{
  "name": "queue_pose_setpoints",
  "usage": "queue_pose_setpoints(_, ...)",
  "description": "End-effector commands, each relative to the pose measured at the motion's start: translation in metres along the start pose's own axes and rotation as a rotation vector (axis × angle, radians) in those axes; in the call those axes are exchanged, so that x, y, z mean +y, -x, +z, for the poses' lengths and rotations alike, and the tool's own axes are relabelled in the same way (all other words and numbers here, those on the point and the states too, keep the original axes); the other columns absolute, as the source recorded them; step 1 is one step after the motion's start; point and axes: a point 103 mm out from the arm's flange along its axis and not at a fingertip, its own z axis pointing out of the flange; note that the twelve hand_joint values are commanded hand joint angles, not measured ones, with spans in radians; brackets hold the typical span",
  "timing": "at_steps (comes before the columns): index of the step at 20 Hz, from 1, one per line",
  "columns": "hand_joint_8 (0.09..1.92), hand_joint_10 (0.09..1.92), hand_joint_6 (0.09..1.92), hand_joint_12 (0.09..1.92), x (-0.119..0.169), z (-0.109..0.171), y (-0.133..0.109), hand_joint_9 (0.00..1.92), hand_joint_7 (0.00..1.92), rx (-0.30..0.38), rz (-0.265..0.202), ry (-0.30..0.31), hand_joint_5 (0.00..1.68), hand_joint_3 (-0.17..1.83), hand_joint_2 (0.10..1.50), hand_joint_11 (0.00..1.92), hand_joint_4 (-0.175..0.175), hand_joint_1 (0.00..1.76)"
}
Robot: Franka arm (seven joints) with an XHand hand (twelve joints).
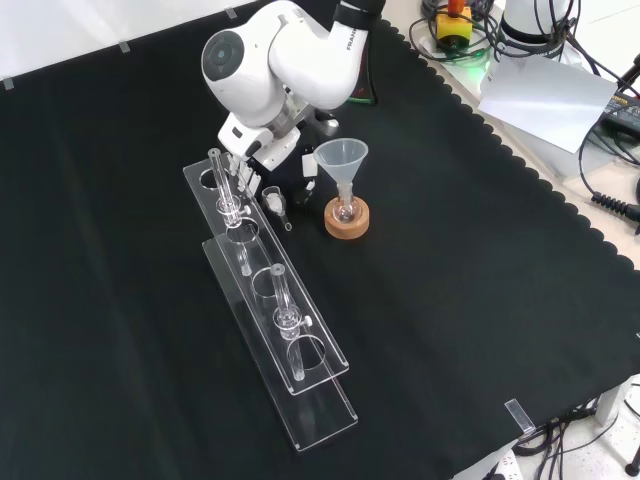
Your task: Pick up the weighing funnel.
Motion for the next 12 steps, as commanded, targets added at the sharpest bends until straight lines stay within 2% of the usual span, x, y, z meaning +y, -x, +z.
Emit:
queue_pose_setpoints(1, 0.74, 0.50, 0.69, 1.26, 0.0001, 0.0004, -0.0001, 0.87, 0.58, -0.008, 0.002, -0.004, 0.71, 0.60, 0.68, 0.66, -0.033, 0.82)
queue_pose_setpoints(3, 0.73, 0.50, 0.70, 1.26, 0.0009, 0.0003, 0.0010, 0.89, 0.60, -0.019, 0.007, -0.006, 0.85, 0.60, 0.70, 0.67, -0.009, 0.84)
queue_pose_setpoints(4, 0.73, 0.49, 0.79, 1.26, 0.0008, 0.0002, 0.0015, 0.90, 0.61, -0.026, 0.012, -0.004, 0.93, 0.50, 0.79, 0.67, 0.060, 0.91)
queue_pose_setpoints(5, 0.72, 0.48, 0.85, 1.26, 0.0000, 0.0001, 0.0018, 0.91, 0.62, -0.032, 0.019, 0.013, 0.98, 0.40, 0.86, 0.67, 0.113, 0.97)
queue_pose_setpoints(6, 0.70, 0.48, 0.88, 1.25, -0.0009, -0.0002, 0.0021, 0.93, 0.64, -0.039, 0.025, 0.030, 1.02, 0.35, 0.89, 0.68, 0.144, 1.00)
queue_pose_setpoints(8, 0.67, 0.44, 0.97, 1.23, -0.0023, -0.0011, 0.0035, 0.99, 0.71, -0.050, 0.035, 0.040, 1.05, 0.50, 0.83, 0.72, 0.169, 1.04)
queue_pose_setpoints(10, 0.65, 0.42, 1.05, 1.21, -0.0036, -0.0023, 0.0063, 1.03, 0.74, -0.052, 0.043, 0.035, 1.05, 0.66, 0.76, 0.75, 0.174, 1.05)
queue_pose_setpoints(12, 0.65, 0.41, 1.08, 1.21, -0.0053, -0.0039, 0.0097, 1.05, 0.76, -0.049, 0.051, 0.031, 1.05, 0.73, 0.73, 0.76, 0.175, 1.06)
